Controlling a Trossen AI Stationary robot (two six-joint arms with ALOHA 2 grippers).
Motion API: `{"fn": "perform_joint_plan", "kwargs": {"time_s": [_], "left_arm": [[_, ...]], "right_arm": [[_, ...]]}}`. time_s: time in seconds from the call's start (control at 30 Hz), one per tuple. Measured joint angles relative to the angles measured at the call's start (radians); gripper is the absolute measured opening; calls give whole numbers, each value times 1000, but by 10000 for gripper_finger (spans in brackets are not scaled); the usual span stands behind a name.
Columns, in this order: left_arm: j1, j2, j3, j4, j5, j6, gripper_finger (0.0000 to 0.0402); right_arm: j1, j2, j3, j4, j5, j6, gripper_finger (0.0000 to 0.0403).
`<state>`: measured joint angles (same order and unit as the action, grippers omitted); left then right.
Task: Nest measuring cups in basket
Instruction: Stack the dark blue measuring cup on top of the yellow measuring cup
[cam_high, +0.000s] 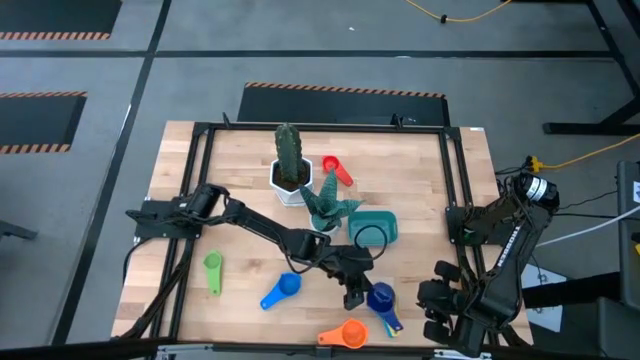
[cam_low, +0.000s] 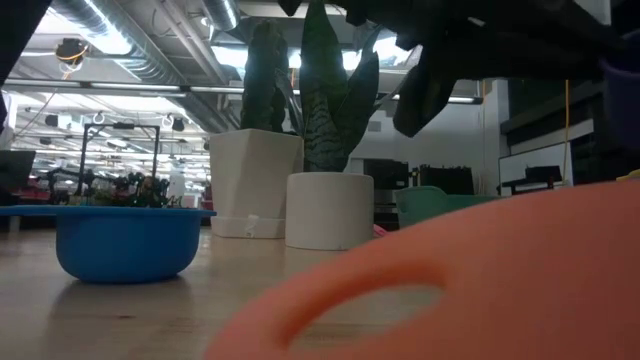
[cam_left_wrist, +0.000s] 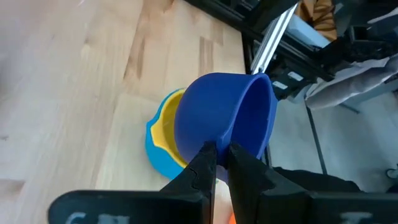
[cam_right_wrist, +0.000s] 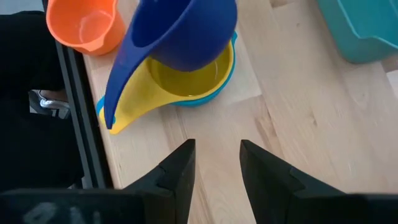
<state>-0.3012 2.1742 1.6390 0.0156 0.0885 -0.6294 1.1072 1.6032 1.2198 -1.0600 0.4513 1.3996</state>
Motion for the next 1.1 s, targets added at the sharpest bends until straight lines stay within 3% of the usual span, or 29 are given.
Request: {"fn": "perform_joint_plan", "kwargs": {"time_s": [0.6,1.1], "left_arm": [[-3,0,0,0,1,2,24],[-3,0,0,0,-50,3,84]], "right_arm": [[0,0,-1,0,3,1,130],[0,0,-1,0,3,1,130]]}}
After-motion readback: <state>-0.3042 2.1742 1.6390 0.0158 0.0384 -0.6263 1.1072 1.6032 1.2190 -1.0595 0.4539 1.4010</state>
